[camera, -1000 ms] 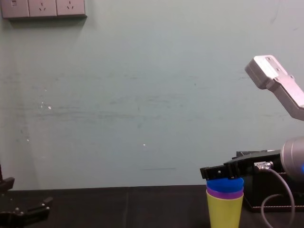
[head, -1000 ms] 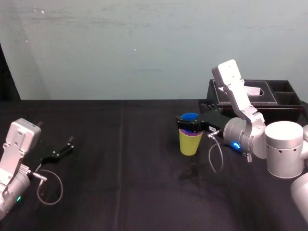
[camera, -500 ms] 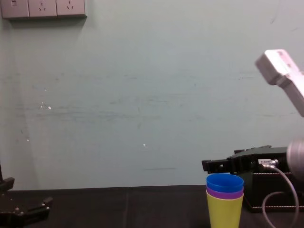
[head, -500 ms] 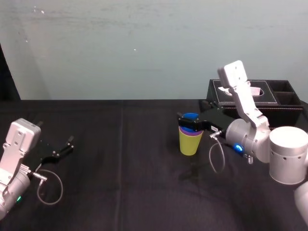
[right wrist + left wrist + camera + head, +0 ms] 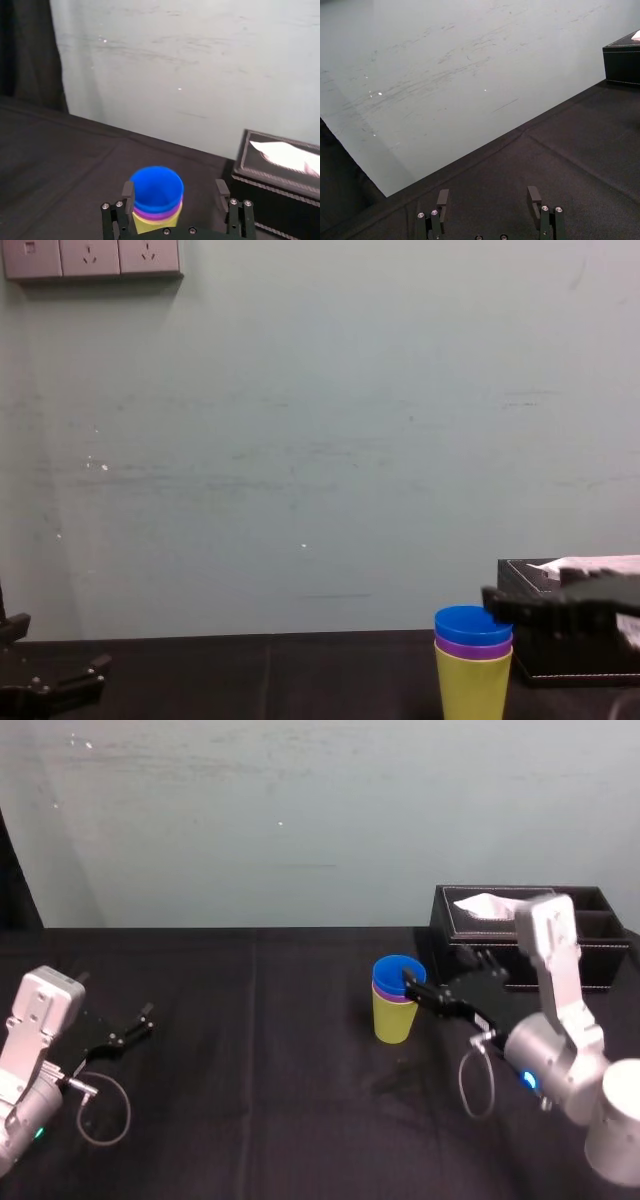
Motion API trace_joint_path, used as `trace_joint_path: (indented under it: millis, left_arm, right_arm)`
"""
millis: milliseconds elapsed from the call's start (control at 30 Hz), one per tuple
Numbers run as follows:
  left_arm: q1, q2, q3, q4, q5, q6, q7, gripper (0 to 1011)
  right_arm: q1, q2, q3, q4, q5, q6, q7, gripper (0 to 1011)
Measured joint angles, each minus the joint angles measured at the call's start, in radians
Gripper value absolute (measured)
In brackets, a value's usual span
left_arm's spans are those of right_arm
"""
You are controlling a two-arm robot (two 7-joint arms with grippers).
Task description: Stack the three plastic cups sequentially using one hand.
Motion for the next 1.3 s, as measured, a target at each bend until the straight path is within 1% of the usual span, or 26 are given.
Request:
trace_joint_path:
  millis: [100, 167, 200, 333, 367, 500, 1300]
  left_arm:
    - [0.000, 0.000, 0.000, 0.000, 0.000, 0.000, 0.000, 1000]
    - [0.000, 0.000, 0.000, 0.000, 0.000, 0.000, 0.000, 1000]
    - [0.000, 0.000, 0.000, 0.000, 0.000, 0.000, 0.000, 1000]
    - [0.000, 0.000, 0.000, 0.000, 0.000, 0.000, 0.000, 1000]
    - [0.000, 0.000, 0.000, 0.000, 0.000, 0.000, 0.000, 1000]
    - [0.000, 0.000, 0.000, 0.000, 0.000, 0.000, 0.000, 1000]
    - [0.000, 0.000, 0.000, 0.000, 0.000, 0.000, 0.000, 1000]
  right_arm:
    - [-0.030, -0.008, 0.005, 0.000, -0.011, -0.037, -0.019, 1002]
    - [-0.053, -0.016, 0.006, 0.007, -0.024, -0.072, -0.029, 1002]
    - [-0.065, -0.022, 0.006, 0.016, -0.034, -0.098, -0.036, 1000]
    - [-0.083, -0.034, 0.005, 0.039, -0.058, -0.152, -0.049, 1002]
    - [-0.088, -0.040, 0.005, 0.049, -0.071, -0.179, -0.056, 1002]
    - [-0.097, -0.053, 0.009, 0.063, -0.097, -0.222, -0.069, 1002]
    - [-0.096, -0.050, 0.008, 0.061, -0.092, -0.215, -0.068, 1002]
